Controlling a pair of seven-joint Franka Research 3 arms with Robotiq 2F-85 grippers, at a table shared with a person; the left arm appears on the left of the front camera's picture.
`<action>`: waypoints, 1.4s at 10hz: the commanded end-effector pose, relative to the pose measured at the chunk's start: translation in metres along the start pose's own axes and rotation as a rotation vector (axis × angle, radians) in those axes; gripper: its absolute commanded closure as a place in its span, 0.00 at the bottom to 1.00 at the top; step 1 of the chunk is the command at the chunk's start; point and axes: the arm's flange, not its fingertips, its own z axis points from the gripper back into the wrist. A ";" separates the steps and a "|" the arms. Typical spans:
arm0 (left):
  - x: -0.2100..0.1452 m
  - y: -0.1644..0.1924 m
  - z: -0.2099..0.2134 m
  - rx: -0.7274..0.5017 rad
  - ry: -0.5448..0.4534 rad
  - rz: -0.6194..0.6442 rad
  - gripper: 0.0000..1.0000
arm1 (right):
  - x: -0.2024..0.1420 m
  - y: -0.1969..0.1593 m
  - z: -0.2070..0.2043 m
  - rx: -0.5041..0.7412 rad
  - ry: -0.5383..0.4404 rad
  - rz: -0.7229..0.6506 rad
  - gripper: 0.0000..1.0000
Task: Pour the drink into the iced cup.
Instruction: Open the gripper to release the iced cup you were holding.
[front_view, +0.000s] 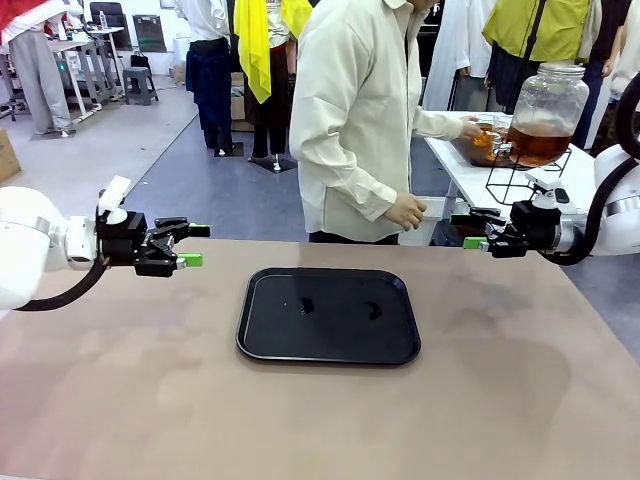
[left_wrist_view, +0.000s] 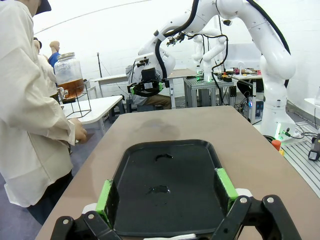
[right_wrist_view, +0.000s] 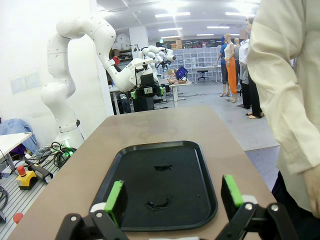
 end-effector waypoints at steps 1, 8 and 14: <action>0.002 0.002 -0.001 0.003 0.006 -0.003 0.00 | 0.002 0.000 -0.001 0.001 0.001 -0.002 0.00; 0.002 0.002 -0.001 0.003 0.006 -0.003 0.00 | 0.002 0.000 -0.001 0.001 0.001 -0.002 0.00; 0.002 0.002 -0.001 0.003 0.006 -0.003 0.00 | 0.002 0.000 -0.001 0.001 0.001 -0.002 0.00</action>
